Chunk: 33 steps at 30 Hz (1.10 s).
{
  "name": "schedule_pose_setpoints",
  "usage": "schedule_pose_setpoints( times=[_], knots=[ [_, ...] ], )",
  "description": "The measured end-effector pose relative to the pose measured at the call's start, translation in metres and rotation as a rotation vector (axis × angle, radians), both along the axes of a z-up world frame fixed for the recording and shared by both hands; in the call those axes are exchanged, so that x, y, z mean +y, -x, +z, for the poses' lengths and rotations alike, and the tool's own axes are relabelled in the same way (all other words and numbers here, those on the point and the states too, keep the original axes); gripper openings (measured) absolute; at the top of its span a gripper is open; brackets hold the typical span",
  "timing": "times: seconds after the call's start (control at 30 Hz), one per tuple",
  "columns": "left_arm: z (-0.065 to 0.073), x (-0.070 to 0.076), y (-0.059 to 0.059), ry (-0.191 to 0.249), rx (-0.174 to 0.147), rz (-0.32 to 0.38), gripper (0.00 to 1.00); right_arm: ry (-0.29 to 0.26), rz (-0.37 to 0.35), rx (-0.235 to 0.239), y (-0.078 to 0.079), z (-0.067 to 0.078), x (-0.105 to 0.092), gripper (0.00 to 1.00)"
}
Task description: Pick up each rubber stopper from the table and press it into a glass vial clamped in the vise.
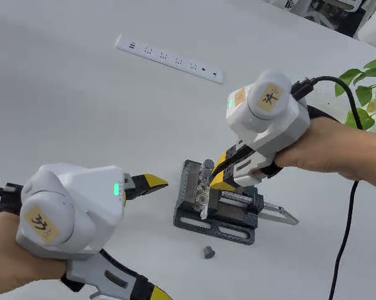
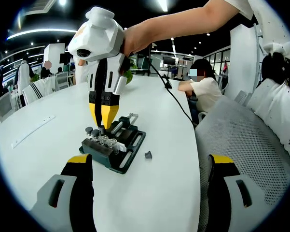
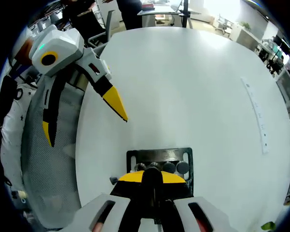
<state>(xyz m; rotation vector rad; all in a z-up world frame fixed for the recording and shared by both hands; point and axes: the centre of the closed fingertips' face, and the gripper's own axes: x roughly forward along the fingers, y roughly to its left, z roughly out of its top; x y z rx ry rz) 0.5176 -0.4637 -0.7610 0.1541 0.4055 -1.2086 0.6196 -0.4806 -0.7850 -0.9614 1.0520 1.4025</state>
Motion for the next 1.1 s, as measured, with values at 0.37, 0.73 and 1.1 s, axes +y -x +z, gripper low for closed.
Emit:
schedule_pose_setpoints(
  times=[0.37, 0.73, 1.1],
  knots=[
    [-0.001, -0.001, 0.001, 0.016, 0.003, 0.01, 0.99, 0.055, 0.025, -0.001, -0.002, -0.009, -0.004, 0.05],
    [0.0, -0.002, 0.0, 0.03, 0.005, 0.014, 0.99, 0.079, 0.039, 0.009, -0.002, -0.012, -0.002, 0.05],
    [0.001, 0.0, -0.001, 0.039, 0.008, 0.017, 0.98, 0.098, 0.048, 0.012, -0.003, -0.015, -0.002, 0.05]
  ],
)
